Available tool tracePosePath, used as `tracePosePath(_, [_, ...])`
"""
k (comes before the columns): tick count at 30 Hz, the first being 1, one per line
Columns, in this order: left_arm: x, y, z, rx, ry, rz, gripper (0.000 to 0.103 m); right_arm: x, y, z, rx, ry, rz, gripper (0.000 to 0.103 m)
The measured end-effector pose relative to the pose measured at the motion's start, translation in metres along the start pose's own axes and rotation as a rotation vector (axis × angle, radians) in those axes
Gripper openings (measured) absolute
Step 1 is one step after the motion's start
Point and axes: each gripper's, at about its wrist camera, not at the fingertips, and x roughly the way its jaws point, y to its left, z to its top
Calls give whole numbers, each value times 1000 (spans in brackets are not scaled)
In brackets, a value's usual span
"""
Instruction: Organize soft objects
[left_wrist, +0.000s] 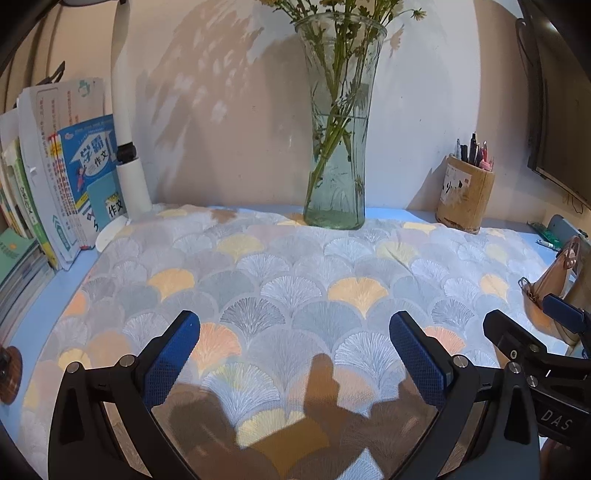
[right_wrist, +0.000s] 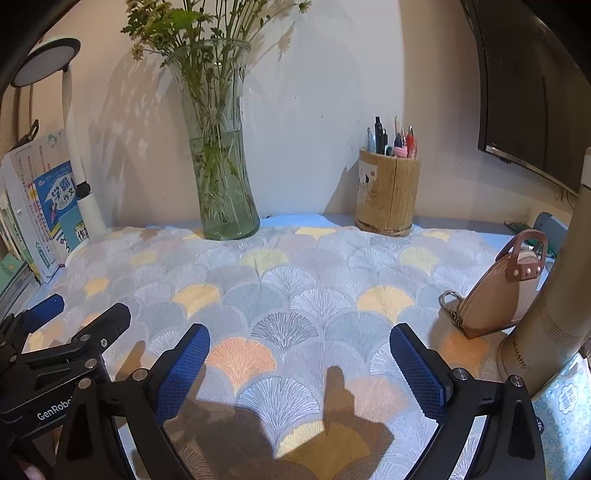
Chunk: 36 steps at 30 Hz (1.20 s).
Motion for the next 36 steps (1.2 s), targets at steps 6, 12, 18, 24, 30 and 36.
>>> tracePosePath(6, [0, 1, 0, -7, 3, 2, 102, 2, 0, 0, 1, 11, 3, 98])
tracePosePath(12, [4, 4, -1, -27, 27, -22, 102, 3, 2, 0, -7, 14, -1, 98])
tracePosePath(18, [8, 9, -2, -52, 59, -46, 102, 5, 4, 0, -22, 23, -2, 98])
tracePosePath(24, [13, 12, -2, -65, 89, -56, 102, 7, 6, -1, -28, 33, -7, 101])
tracePosePath(30, [9, 6, 1, -19, 40, 37, 102, 8, 6, -1, -36, 35, -4, 102])
tracePosePath(36, [5, 2, 2, 25, 6, 61, 102, 8, 7, -1, -41, 35, -6, 102])
